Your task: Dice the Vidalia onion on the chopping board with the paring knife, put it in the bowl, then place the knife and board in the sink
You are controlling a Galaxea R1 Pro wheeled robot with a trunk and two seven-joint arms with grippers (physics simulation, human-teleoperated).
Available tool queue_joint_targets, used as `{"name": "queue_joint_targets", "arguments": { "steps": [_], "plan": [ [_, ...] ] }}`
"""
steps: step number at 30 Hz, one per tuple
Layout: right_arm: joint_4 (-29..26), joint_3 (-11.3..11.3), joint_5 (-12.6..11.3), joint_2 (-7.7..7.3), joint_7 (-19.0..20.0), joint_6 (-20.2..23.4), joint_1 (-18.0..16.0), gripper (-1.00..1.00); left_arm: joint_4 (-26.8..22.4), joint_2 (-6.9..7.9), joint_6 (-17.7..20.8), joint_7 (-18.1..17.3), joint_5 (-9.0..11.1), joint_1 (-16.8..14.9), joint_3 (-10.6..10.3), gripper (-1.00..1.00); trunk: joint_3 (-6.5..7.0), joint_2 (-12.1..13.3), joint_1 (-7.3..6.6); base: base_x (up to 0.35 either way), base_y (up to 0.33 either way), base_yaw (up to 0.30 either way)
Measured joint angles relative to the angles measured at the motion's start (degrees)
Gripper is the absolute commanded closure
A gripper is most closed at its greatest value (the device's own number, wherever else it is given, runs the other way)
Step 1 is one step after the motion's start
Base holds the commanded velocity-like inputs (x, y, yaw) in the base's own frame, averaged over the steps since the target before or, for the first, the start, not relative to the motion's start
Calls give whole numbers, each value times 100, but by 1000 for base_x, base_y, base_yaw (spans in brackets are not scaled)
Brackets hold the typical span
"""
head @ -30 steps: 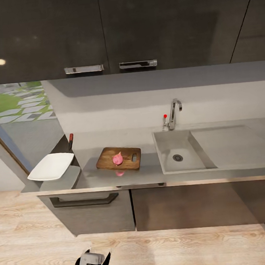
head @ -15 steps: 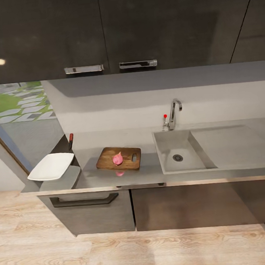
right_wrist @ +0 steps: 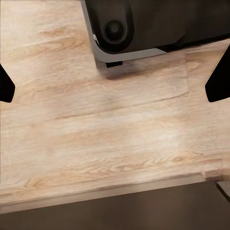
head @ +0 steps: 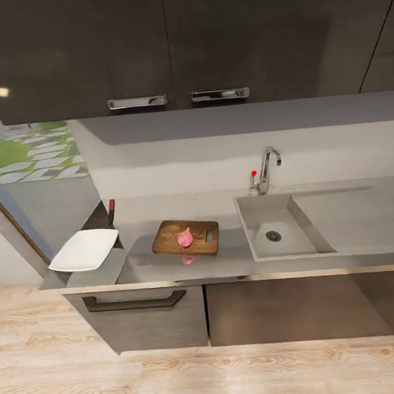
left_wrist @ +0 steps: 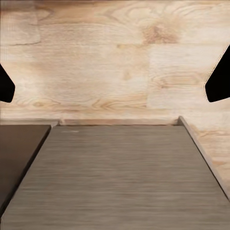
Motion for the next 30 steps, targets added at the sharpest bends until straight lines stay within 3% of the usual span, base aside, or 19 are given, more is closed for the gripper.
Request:
{"name": "queue_joint_targets", "arguments": {
  "steps": [30],
  "plan": [
    [0,0,0,0,-6,0,0,-100,81,-1,-1,8,16,0,10,-100,0,1,1,26,291,0]
  ]
}}
